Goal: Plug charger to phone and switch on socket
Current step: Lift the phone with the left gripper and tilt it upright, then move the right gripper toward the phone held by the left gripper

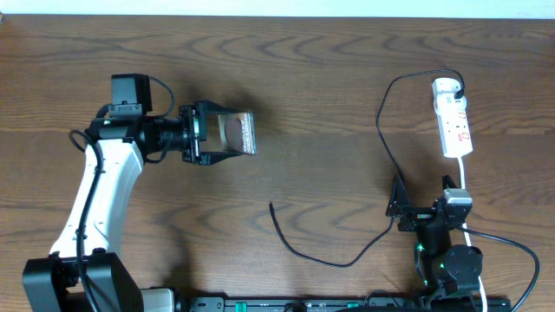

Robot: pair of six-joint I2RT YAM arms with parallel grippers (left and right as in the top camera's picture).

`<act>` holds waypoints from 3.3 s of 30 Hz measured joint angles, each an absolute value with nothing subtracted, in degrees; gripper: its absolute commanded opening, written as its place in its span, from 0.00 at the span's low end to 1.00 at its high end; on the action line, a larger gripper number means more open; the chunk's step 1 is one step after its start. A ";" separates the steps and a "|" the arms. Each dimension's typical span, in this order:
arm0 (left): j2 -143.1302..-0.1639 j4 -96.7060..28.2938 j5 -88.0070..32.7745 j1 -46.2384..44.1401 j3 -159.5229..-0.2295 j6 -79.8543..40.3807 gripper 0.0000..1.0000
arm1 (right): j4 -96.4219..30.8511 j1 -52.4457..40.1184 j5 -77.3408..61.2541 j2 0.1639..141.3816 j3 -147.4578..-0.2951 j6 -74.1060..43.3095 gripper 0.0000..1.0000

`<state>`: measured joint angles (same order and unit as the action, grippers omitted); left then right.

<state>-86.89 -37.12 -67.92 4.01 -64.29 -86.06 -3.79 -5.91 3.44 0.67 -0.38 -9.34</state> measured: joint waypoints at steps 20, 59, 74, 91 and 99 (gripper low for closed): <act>-86.89 -37.01 -73.17 5.21 -64.29 -96.51 0.07 | -3.79 -5.91 3.42 0.67 -0.38 -9.32 0.99; -86.87 -37.04 -68.90 5.19 -64.29 -96.18 0.07 | -11.99 -5.91 -11.31 14.41 -20.99 -16.19 0.99; -86.89 -43.44 -49.89 2.92 -64.27 -93.97 0.07 | -40.47 -8.97 -45.23 75.29 -69.76 -14.17 0.99; -86.89 -49.98 -32.69 2.55 -64.25 -92.90 0.07 | -15.33 -17.30 -69.69 106.10 -73.47 -22.68 0.99; -86.89 -50.24 -24.82 -1.15 -64.25 -93.10 0.07 | -15.18 -24.77 -67.13 110.34 -73.47 -23.16 0.98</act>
